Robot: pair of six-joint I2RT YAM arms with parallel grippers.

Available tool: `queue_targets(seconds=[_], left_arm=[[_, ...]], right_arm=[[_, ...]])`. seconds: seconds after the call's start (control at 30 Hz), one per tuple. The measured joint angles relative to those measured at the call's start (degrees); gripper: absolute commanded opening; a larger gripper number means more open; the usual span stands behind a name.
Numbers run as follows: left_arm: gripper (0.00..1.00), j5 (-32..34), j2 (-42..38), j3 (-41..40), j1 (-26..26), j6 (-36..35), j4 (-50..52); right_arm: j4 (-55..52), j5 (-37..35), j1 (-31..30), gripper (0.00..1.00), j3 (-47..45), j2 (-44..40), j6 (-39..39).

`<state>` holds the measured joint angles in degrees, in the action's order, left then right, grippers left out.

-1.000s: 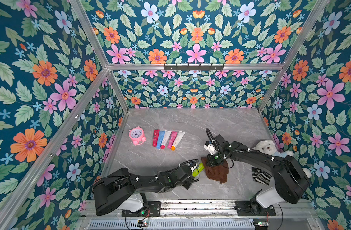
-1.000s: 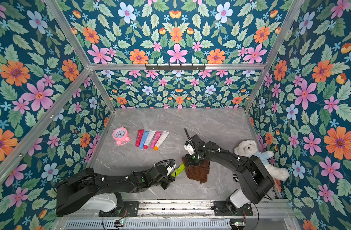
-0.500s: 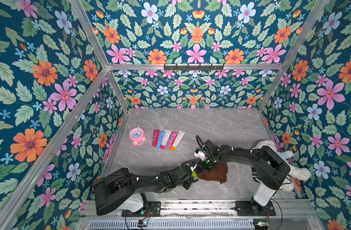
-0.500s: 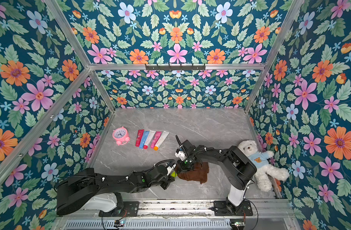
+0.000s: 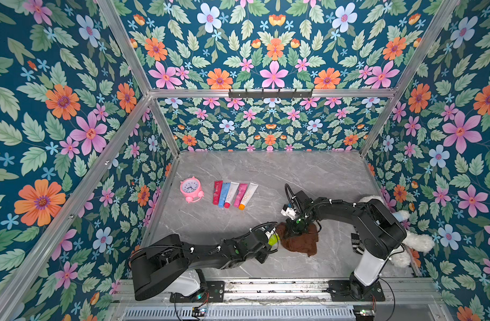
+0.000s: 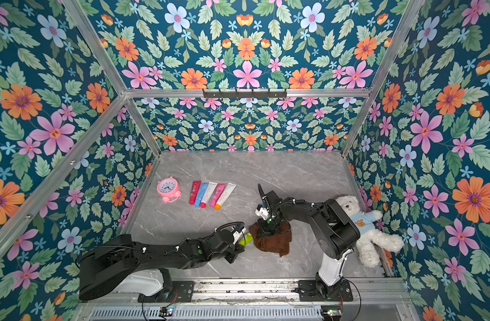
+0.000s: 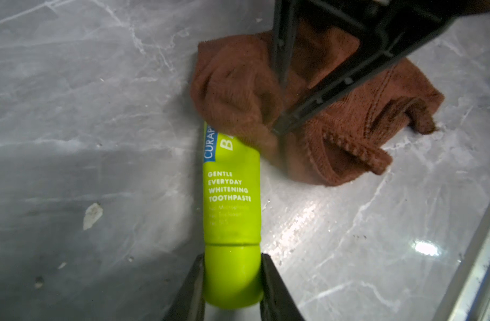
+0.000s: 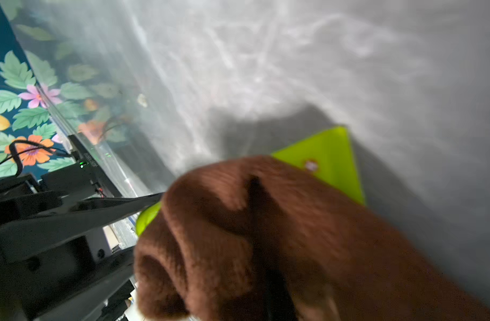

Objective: Wipe the surface of the toothpaste tube
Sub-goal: Wipe the dirt from the toothpaste tube.

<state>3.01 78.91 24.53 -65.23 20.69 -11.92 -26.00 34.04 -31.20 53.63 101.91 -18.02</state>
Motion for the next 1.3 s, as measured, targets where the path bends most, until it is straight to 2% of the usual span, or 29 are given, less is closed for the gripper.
queue_targets(seconds=[0.27, 0.4, 0.57, 0.8, 1.0, 1.13, 1.3], left_arm=[[0.00, 0.2, -0.1, 0.0, 0.0, 0.1, 0.0], [0.00, -0.6, -0.1, 0.0, 0.0, 0.0, 0.3], [0.00, -0.7, 0.0, 0.0, 0.0, 0.0, 0.3], [0.00, -1.0, 0.7, 0.2, 0.0, 0.0, 0.3], [0.00, -0.9, 0.7, 0.3, 0.0, 0.0, 0.7], [0.00, -0.5, 0.7, 0.4, 0.0, 0.0, 0.8], [0.00, 0.9, 0.0, 0.5, 0.0, 0.4, 0.5]], right_arm=[[-2.2, -7.4, 5.3, 0.00, 0.6, -2.4, 0.2], [-2.7, -12.5, 5.7, 0.00, 0.6, -5.9, 0.4], [-1.7, -9.4, 1.2, 0.00, 1.5, -10.9, 0.3], [0.3, -4.4, -7.0, 0.00, 3.5, -4.1, -1.3], [2.8, -2.9, -6.7, 0.00, 0.8, -2.0, -2.7], [3.3, -1.9, -3.5, 0.00, -0.9, -2.6, -3.1], [1.0, -6.1, 1.1, 0.00, -2.3, -4.1, -3.1]])
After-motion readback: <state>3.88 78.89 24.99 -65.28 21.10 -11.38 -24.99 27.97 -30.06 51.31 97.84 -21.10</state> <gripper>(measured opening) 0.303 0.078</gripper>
